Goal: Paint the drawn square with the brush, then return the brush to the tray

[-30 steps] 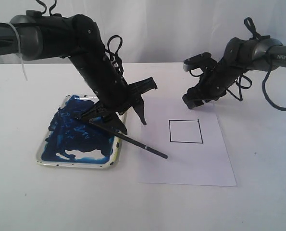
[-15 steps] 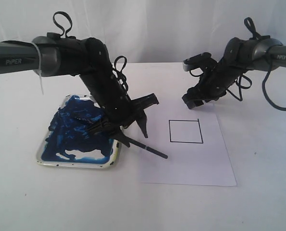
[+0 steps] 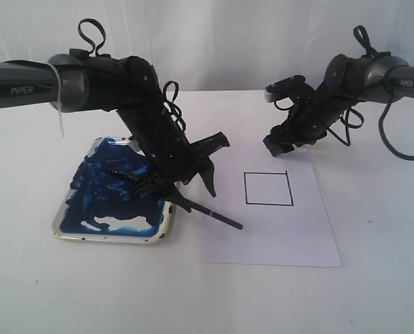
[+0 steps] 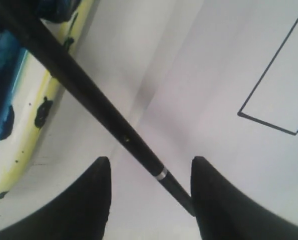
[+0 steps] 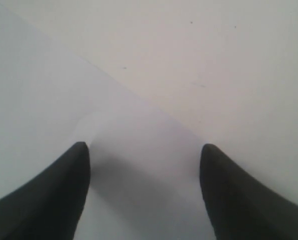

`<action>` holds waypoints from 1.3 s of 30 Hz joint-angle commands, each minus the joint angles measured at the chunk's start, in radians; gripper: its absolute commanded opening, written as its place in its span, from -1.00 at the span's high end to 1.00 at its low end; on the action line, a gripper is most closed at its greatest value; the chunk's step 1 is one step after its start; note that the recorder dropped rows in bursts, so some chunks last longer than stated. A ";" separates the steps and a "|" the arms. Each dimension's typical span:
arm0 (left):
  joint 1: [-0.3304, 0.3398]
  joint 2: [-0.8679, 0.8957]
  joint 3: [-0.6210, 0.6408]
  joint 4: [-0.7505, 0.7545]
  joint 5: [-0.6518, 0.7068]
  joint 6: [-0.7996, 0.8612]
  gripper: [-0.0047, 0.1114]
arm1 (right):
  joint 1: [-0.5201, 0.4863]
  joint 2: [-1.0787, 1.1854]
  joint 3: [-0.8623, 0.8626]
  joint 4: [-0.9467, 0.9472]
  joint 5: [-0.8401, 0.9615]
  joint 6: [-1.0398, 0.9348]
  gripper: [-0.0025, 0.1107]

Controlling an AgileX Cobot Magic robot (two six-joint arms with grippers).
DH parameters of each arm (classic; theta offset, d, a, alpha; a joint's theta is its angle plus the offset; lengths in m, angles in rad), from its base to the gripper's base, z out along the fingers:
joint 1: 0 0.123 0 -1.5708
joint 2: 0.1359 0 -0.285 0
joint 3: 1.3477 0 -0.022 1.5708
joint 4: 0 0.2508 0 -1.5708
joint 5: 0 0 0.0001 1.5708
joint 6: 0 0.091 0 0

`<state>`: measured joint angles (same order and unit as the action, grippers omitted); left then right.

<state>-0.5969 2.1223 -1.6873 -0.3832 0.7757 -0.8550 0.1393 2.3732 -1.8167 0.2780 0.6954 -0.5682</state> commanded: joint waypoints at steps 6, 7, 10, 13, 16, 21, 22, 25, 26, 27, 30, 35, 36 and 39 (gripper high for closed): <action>-0.007 0.033 0.000 0.007 0.038 -0.043 0.00 | -0.001 0.060 0.014 -0.013 0.039 -0.012 -0.10; -0.007 0.033 0.000 0.007 0.038 -0.043 0.00 | -0.001 0.060 0.012 -0.013 0.039 -0.012 -0.10; -0.007 0.032 0.000 0.007 0.034 -0.043 0.00 | -0.001 0.060 0.012 -0.013 0.043 -0.012 -0.10; -0.005 0.032 0.000 0.018 0.016 -0.046 0.00 | -0.001 0.060 0.012 -0.013 0.045 -0.012 -0.10; -0.003 0.032 0.000 0.064 0.011 -0.097 0.00 | -0.001 0.060 0.012 -0.023 0.052 -0.012 -0.10; -0.003 0.032 0.000 0.069 -0.007 -0.117 0.00 | -0.001 0.060 0.012 -0.023 0.065 -0.014 -0.10; -0.003 0.032 0.000 0.069 -0.007 -0.117 0.00 | -0.001 0.060 0.012 -0.023 0.066 -0.014 -0.10; -0.003 0.040 0.000 0.066 0.002 -0.117 0.00 | -0.001 0.060 0.012 -0.021 0.066 -0.014 -0.10; -0.003 0.048 0.000 0.066 0.010 -0.117 0.00 | -0.001 0.060 0.012 -0.021 0.066 -0.014 -0.10; -0.003 0.053 0.000 0.057 0.013 -0.117 0.00 | -0.001 0.060 0.012 -0.021 0.066 -0.014 -0.10; -0.003 0.066 0.000 0.043 0.014 -0.114 0.00 | -0.001 0.060 0.012 -0.021 0.066 -0.014 -0.10; -0.003 0.066 0.000 0.043 -0.007 -0.114 0.00 | -0.001 0.060 0.012 -0.021 0.066 -0.014 -0.10; -0.003 0.066 0.000 0.043 -0.014 -0.114 0.00 | -0.001 0.060 0.012 -0.021 0.066 -0.014 -0.10; -0.003 0.066 0.000 0.043 -0.026 -0.114 0.00 | -0.001 0.060 0.012 -0.021 0.066 -0.014 -0.10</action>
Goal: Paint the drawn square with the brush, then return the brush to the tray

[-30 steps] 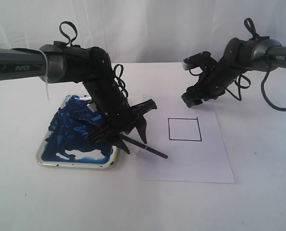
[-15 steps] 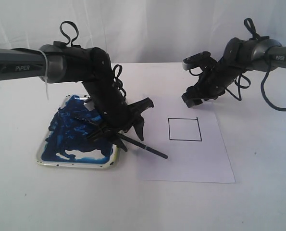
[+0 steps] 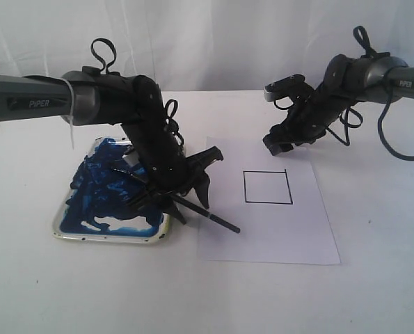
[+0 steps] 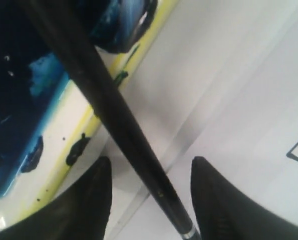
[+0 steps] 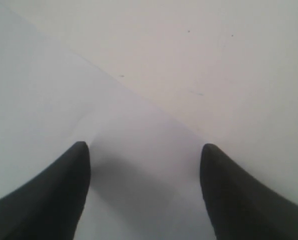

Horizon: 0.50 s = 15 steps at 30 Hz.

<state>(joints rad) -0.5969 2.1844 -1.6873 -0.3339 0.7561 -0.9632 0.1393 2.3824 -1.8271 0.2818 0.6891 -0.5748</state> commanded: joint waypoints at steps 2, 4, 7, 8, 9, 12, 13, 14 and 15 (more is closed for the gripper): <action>-0.003 0.004 0.000 -0.006 -0.006 -0.006 0.00 | -0.001 0.051 0.023 -0.025 0.072 -0.007 -0.10; -0.003 0.004 0.000 -0.006 0.001 -0.008 0.15 | -0.001 0.051 0.023 -0.025 0.072 -0.007 -0.10; -0.003 0.004 0.000 -0.006 0.001 -0.008 0.44 | -0.001 0.051 0.023 -0.027 0.072 -0.007 -0.10; -0.003 0.004 0.000 -0.006 0.001 -0.008 0.48 | -0.001 0.051 0.023 -0.027 0.072 -0.007 -0.10; -0.003 0.004 0.000 -0.006 0.001 -0.008 0.51 | -0.001 0.051 0.023 -0.027 0.072 -0.007 -0.10; -0.003 0.004 0.000 -0.006 0.001 -0.008 0.50 | -0.001 0.051 0.023 -0.027 0.072 -0.007 -0.10; -0.003 0.004 0.000 -0.006 0.001 -0.008 0.50 | -0.001 0.051 0.023 -0.027 0.072 -0.007 -0.10; -0.003 0.004 0.000 -0.006 0.001 -0.008 0.50 | -0.001 0.051 0.023 -0.027 0.072 -0.007 -0.10; -0.003 0.004 0.000 -0.006 0.001 -0.010 0.50 | -0.001 0.051 0.023 -0.027 0.072 -0.007 -0.10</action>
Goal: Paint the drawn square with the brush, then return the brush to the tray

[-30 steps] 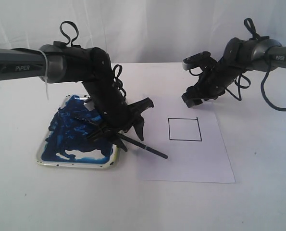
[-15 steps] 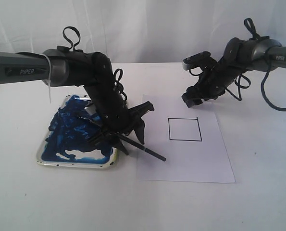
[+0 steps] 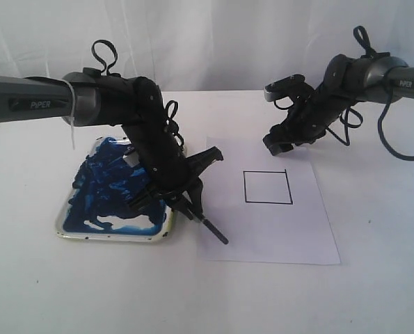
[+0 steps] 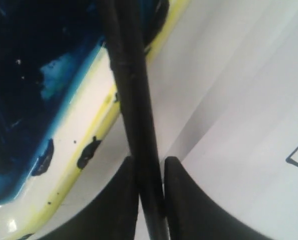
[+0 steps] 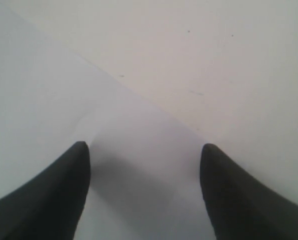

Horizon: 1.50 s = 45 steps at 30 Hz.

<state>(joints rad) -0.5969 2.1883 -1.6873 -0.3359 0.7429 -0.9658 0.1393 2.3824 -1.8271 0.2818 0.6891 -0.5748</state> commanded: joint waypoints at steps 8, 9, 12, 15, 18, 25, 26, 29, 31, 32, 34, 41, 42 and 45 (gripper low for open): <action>-0.003 0.000 0.000 -0.004 0.017 -0.028 0.51 | -0.001 0.051 0.023 -0.027 0.072 -0.007 -0.10; -0.003 0.000 0.000 -0.004 0.017 -0.030 0.51 | -0.001 0.051 0.023 -0.027 0.072 -0.007 -0.10; -0.003 0.000 0.000 -0.004 0.017 -0.030 0.52 | -0.001 0.051 0.023 -0.027 0.072 -0.007 -0.10; -0.003 0.000 0.000 -0.004 0.019 -0.030 0.83 | -0.001 0.051 0.023 -0.027 0.072 -0.007 -0.10; -0.003 0.000 0.000 0.000 0.022 -0.030 0.92 | -0.001 0.051 0.023 -0.027 0.072 -0.007 -0.10; -0.003 -0.069 -0.002 0.085 0.033 -0.030 0.92 | -0.001 0.051 0.023 -0.027 0.072 -0.007 -0.10; 0.002 -0.089 -0.002 0.094 0.040 -0.028 0.92 | -0.001 0.051 0.023 -0.027 0.072 -0.007 -0.10; 0.010 -0.150 -0.002 0.107 0.066 0.041 0.92 | -0.001 0.051 0.023 -0.027 0.072 -0.007 -0.10; 0.015 -0.188 -0.002 0.109 0.106 0.096 0.92 | -0.001 0.051 0.023 -0.027 0.069 -0.009 -0.10; 0.015 -0.203 -0.002 0.109 0.123 0.128 0.92 | -0.001 0.051 0.023 -0.027 0.069 -0.009 -0.10; 0.015 -0.236 -0.002 0.112 0.158 0.212 0.92 | -0.001 0.051 0.023 -0.027 0.067 -0.009 -0.10; 0.015 -0.320 -0.002 0.118 0.280 0.506 0.92 | -0.001 0.048 0.011 -0.027 0.076 -0.009 -0.10; 0.015 -0.332 -0.002 0.121 0.299 0.568 0.92 | -0.001 0.047 0.011 -0.027 0.074 -0.009 -0.10; 0.015 -0.358 -0.002 0.145 0.353 0.723 0.92 | -0.001 0.042 0.011 -0.027 0.070 -0.009 -0.10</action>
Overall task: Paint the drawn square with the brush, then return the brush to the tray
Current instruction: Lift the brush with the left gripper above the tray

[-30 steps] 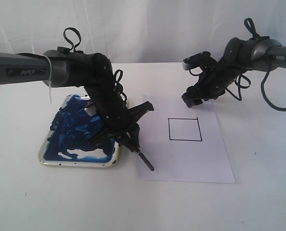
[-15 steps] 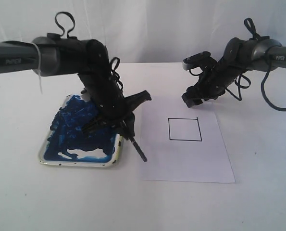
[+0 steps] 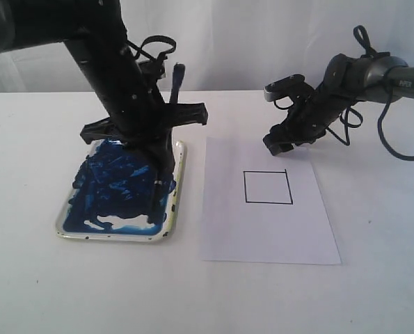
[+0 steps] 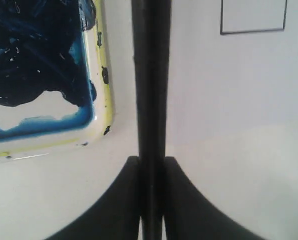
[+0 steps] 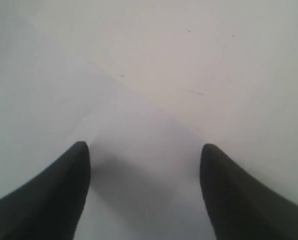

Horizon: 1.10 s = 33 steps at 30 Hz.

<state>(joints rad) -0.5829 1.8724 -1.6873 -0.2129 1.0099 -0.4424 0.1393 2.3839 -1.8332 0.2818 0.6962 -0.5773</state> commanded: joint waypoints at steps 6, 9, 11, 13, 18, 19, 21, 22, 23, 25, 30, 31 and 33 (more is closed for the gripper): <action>0.001 -0.069 -0.002 0.099 0.211 0.501 0.92 | -0.001 0.038 0.017 -0.030 0.081 -0.006 -0.10; 0.001 -0.069 -0.002 0.163 0.211 0.576 0.92 | -0.001 0.038 0.017 -0.030 0.076 -0.006 -0.10; 0.001 -0.069 0.000 0.221 0.211 0.612 0.92 | -0.001 0.038 0.017 -0.030 0.066 -0.006 -0.10; 0.001 -0.069 0.000 0.284 0.211 0.632 0.92 | -0.001 0.038 0.017 -0.030 0.057 -0.006 -0.10; 0.001 -0.069 0.000 0.393 0.211 0.720 0.92 | -0.001 0.038 0.017 -0.032 0.055 -0.029 -0.10; 0.001 -0.069 0.000 0.428 0.211 0.736 0.92 | -0.001 0.038 0.017 -0.032 0.055 -0.029 -0.10; 0.001 -0.069 0.000 0.509 0.211 0.738 0.92 | -0.001 0.038 0.017 -0.032 0.055 -0.029 -0.10; 0.001 -0.069 0.000 0.563 0.211 0.738 0.92 | -0.001 0.038 0.017 -0.032 0.055 -0.029 -0.10; 0.001 -0.069 0.000 0.630 0.211 0.733 0.92 | -0.001 0.038 0.017 -0.032 0.057 -0.029 -0.10; 0.001 -0.069 0.000 0.742 0.211 0.711 0.92 | -0.001 0.038 0.017 -0.032 0.057 -0.029 -0.10; -0.001 -0.067 0.000 0.793 0.211 0.738 0.92 | -0.001 0.038 0.017 -0.032 0.057 -0.029 -0.10; -0.008 -0.067 0.000 0.794 0.211 0.738 0.92 | -0.001 0.038 0.017 -0.032 0.057 -0.029 -0.10; -0.025 -0.067 0.000 0.799 0.211 0.765 0.92 | -0.001 0.038 0.017 -0.032 0.055 -0.032 -0.10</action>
<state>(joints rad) -0.5863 1.8174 -1.6873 0.5717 1.1271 0.2979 0.1393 2.3839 -1.8357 0.2818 0.6983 -0.5932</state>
